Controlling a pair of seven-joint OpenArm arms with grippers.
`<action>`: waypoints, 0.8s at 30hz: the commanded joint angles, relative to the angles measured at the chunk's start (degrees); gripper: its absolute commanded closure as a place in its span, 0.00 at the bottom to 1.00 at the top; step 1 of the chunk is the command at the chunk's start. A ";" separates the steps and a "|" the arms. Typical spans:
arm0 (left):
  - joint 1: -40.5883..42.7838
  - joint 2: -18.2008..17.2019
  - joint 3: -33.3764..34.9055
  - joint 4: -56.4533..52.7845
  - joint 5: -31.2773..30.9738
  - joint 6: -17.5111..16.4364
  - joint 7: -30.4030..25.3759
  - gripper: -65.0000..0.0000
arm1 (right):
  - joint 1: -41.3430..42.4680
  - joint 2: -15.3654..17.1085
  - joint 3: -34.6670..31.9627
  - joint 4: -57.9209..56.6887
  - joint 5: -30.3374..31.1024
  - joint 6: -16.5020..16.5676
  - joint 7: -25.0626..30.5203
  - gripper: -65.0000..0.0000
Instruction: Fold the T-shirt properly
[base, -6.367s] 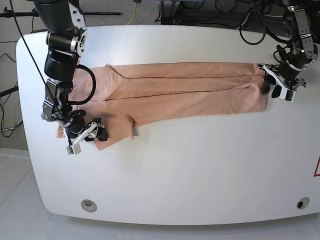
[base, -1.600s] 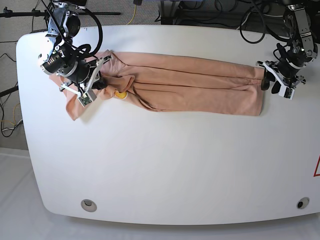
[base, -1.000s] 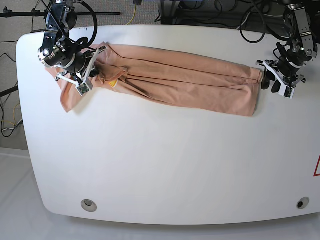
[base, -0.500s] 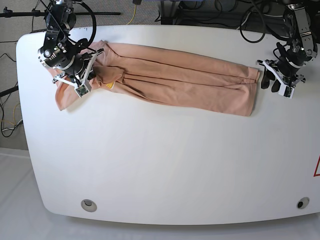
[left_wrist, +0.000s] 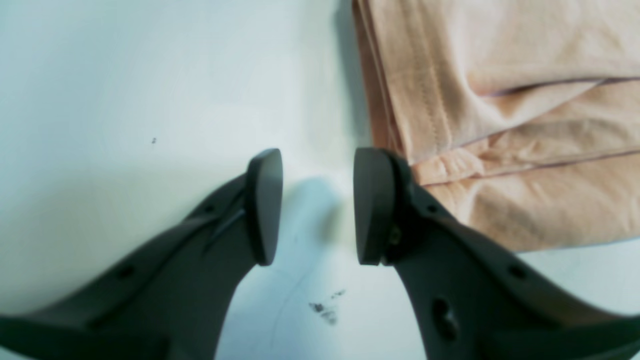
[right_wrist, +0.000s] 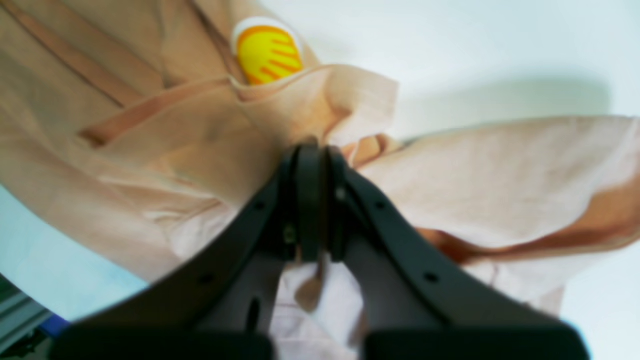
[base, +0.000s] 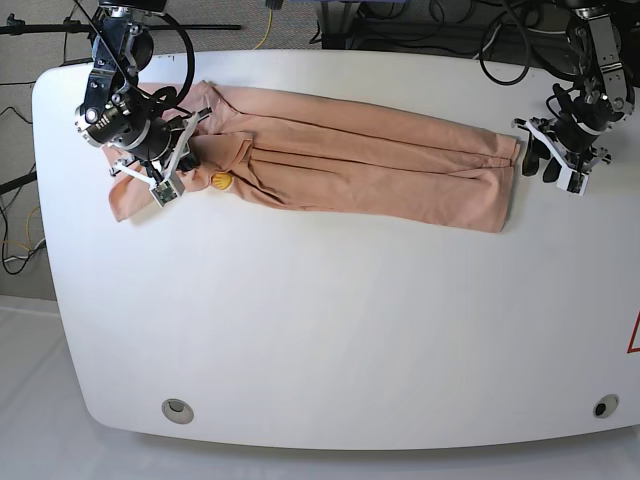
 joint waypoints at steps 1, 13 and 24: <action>-0.20 -1.17 -0.26 0.79 -0.52 0.13 -0.66 0.66 | 0.50 0.84 -0.14 0.81 1.12 -0.05 0.06 0.97; 0.05 -0.77 -0.50 0.99 -0.39 0.30 -0.63 0.66 | -0.29 1.30 -1.40 -0.96 0.13 -0.05 0.37 0.38; 0.18 -0.66 -0.74 0.76 -0.60 0.02 -0.12 0.65 | 1.36 1.36 1.47 -0.76 0.41 -0.05 -0.26 0.38</action>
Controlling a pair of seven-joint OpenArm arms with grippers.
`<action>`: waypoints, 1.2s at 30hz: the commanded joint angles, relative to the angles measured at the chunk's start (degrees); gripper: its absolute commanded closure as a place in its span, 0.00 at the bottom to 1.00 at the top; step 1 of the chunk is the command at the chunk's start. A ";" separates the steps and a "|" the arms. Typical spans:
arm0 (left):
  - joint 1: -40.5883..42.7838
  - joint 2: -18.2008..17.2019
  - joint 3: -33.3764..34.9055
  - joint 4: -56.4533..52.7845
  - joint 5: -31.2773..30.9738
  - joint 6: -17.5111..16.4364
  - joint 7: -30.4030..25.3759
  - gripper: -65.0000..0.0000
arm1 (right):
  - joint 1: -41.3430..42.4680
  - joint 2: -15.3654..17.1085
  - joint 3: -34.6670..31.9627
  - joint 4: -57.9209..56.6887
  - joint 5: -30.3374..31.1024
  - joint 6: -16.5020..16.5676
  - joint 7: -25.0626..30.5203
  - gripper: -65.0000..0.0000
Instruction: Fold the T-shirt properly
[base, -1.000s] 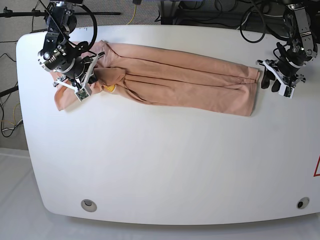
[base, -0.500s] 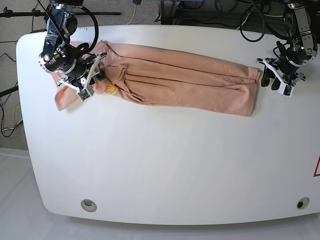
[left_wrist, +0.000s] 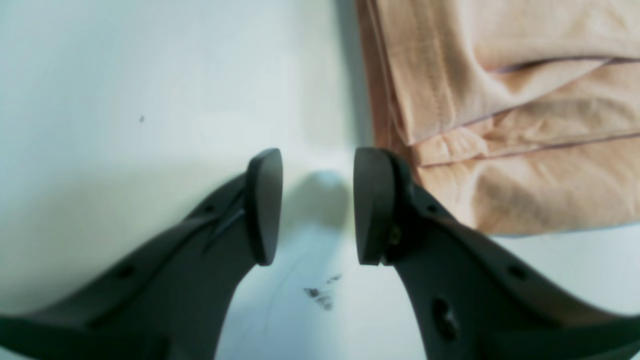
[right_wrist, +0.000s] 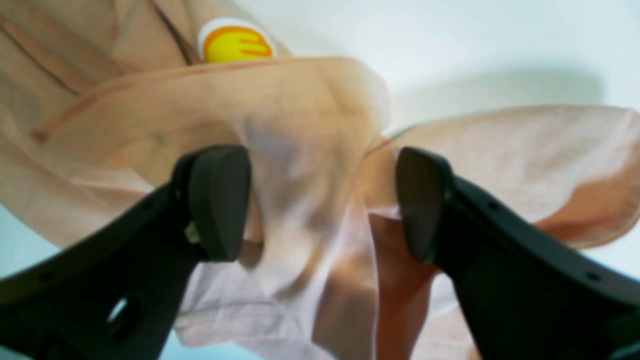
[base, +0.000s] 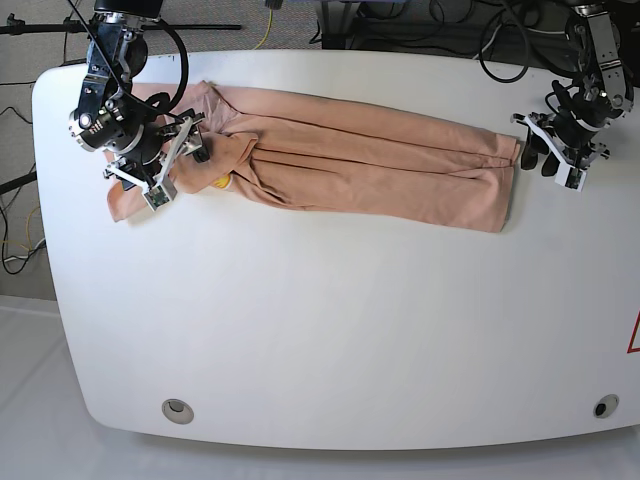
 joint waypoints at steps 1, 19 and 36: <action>-0.40 -0.88 -0.74 0.73 -0.50 -0.04 -1.20 0.65 | 0.54 0.08 0.96 0.91 0.57 -0.03 -0.45 0.43; -1.09 -0.71 -0.29 0.78 -1.15 -0.27 -0.57 0.65 | 1.55 -2.70 -0.09 0.82 0.64 -0.03 -1.01 0.98; -2.03 -0.56 0.11 1.01 -1.25 0.12 -0.13 0.66 | 0.52 -5.38 0.00 0.73 -2.13 -0.03 7.00 1.00</action>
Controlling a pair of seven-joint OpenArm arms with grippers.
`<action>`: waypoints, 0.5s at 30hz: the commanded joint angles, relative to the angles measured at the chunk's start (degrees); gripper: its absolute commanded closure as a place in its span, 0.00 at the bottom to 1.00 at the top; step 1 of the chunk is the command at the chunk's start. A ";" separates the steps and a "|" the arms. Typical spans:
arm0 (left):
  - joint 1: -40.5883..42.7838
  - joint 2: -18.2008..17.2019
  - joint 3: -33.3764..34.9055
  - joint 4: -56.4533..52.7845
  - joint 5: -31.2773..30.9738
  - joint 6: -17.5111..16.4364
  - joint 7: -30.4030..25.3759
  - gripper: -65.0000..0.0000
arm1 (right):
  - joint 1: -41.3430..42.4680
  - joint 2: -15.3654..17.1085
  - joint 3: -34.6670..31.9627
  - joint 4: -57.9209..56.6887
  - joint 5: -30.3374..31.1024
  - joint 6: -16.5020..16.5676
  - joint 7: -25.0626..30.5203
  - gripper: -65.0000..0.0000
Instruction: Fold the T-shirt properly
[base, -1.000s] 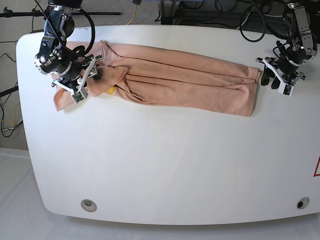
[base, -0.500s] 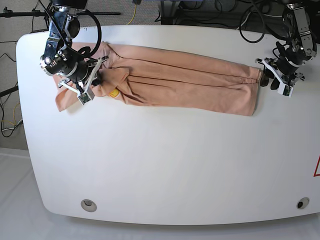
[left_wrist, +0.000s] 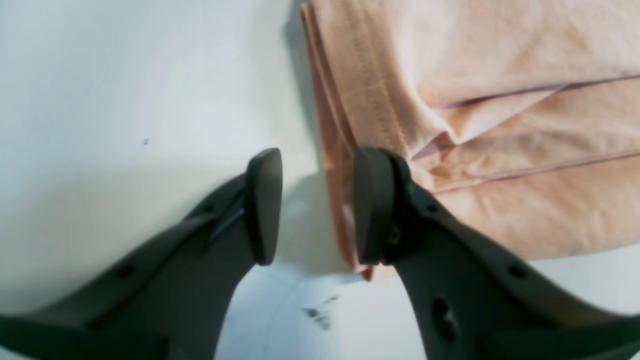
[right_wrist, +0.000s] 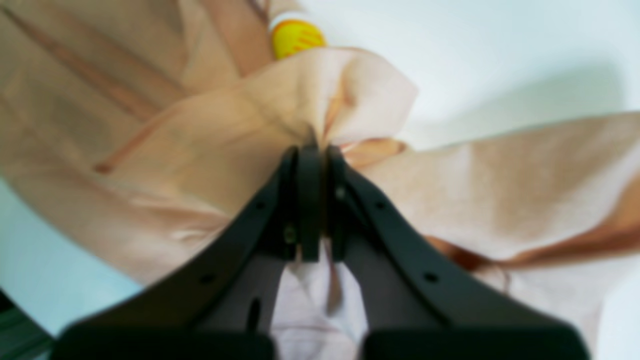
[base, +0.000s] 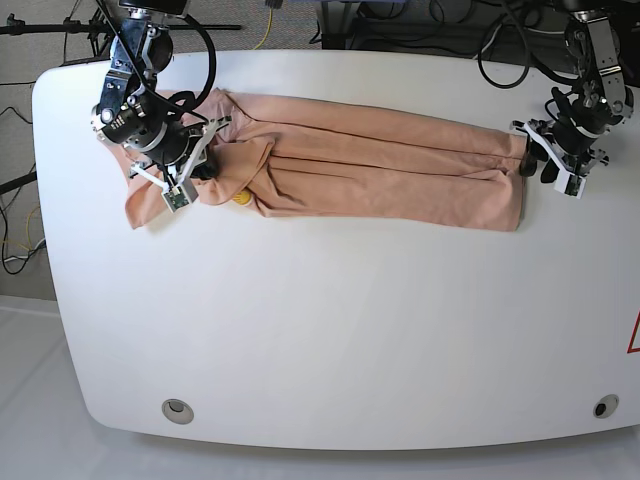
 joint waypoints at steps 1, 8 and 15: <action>-0.48 -0.75 -0.25 1.10 -0.84 0.12 -1.24 0.66 | 0.25 1.08 0.07 0.60 -0.49 0.10 2.21 1.00; -0.39 -0.78 0.06 0.77 -0.50 0.06 -1.14 0.66 | 0.99 2.04 0.55 -3.20 0.03 0.10 3.90 1.00; -0.27 -0.79 -0.02 0.72 -0.36 0.05 -1.01 0.66 | 2.37 2.83 0.81 -7.60 0.01 0.10 3.80 1.00</action>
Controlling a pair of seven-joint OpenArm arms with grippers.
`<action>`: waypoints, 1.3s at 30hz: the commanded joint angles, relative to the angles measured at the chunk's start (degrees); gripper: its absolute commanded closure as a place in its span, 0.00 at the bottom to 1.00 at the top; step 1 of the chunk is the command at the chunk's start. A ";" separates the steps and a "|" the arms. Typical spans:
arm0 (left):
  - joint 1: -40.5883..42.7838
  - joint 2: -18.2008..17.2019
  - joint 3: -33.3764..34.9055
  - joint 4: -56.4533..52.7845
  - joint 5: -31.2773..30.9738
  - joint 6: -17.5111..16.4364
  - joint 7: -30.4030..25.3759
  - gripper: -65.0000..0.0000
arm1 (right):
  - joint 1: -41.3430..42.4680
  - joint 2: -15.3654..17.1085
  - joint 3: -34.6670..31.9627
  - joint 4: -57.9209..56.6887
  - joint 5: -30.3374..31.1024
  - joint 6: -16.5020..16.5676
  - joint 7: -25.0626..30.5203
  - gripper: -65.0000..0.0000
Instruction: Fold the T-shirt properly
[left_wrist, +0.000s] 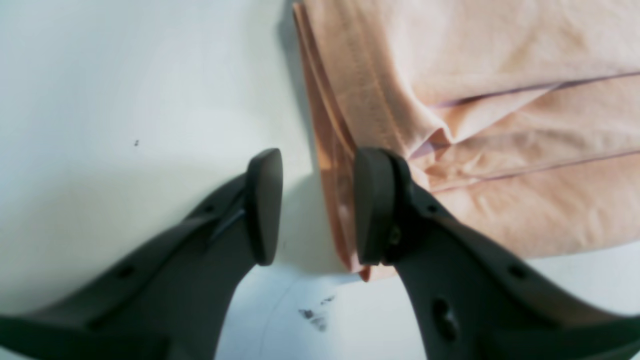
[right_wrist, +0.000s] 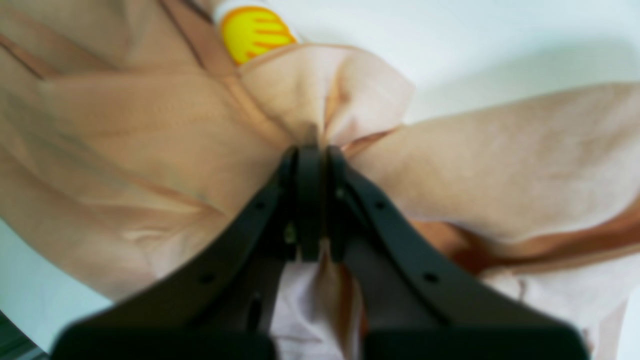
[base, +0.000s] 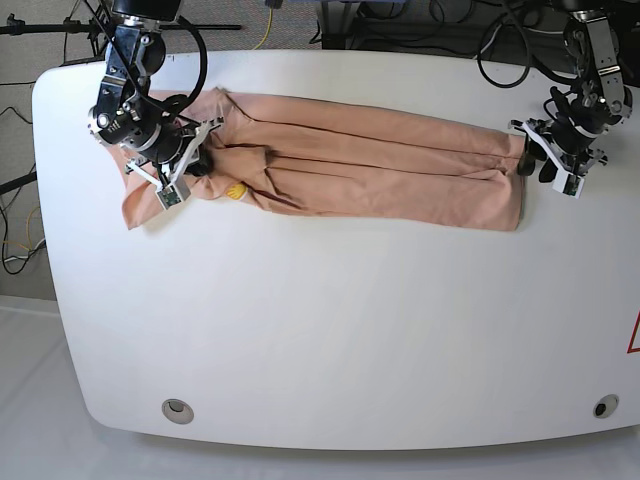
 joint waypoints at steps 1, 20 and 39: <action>-0.35 -0.84 -0.40 0.73 -0.49 0.03 -0.99 0.66 | 1.70 0.91 0.43 -1.95 0.06 0.08 1.39 1.00; -0.60 -0.70 -0.73 0.78 -0.38 0.22 -0.77 0.66 | -0.67 1.91 0.88 -2.12 0.83 0.08 1.86 1.00; 0.07 -1.13 -0.87 1.61 -0.47 0.18 0.47 0.66 | -2.47 0.91 0.44 3.40 -0.66 0.08 1.31 0.99</action>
